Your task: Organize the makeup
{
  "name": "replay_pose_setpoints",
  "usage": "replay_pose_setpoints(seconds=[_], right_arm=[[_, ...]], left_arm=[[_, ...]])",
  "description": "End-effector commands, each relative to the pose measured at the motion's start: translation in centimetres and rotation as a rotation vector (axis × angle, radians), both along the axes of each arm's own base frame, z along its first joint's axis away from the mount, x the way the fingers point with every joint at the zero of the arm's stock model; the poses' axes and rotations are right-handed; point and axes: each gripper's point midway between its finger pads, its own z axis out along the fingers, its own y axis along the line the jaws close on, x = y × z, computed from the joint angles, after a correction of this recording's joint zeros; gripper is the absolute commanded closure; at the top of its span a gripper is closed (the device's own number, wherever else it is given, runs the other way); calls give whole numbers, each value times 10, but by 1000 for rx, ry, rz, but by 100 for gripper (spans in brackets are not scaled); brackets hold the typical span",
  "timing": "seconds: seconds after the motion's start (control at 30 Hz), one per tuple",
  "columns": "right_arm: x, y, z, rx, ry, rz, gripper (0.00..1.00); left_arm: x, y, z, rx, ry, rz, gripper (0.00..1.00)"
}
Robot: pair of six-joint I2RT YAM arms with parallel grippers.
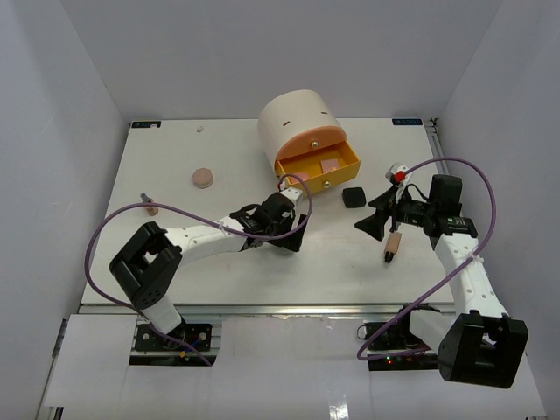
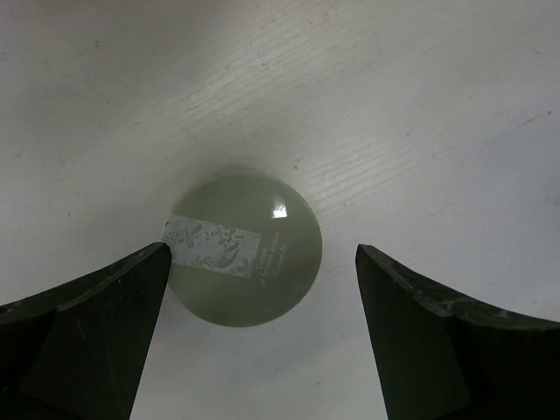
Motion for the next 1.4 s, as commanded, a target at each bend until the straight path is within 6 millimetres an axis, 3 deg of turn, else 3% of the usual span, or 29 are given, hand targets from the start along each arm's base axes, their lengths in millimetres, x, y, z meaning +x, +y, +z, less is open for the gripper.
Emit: replay_pose_setpoints(seconds=[0.0, 0.8, 0.97, 1.17, 1.27, 1.37], right_arm=[[-2, 1, 13, 23, -63, 21, 5], [-2, -3, 14, 40, -55, 13, 6], [-2, -5, 14, 45, -54, 6, 6], [-2, -7, 15, 49, -57, 3, 6], [-2, -7, 15, 49, -57, -1, 6], [-2, -8, 16, 49, -58, -4, 6]], left_arm=[[18, 3, 13, 78, -61, 62, 2], [6, 10, -23, 213, -1, 27, 5], [9, 11, -22, 216, -8, 56, 21], [11, 6, 8, 154, -57, 70, 78], [5, -8, 44, 62, -98, 42, 94], [2, -27, 100, -79, -165, -1, 100]])
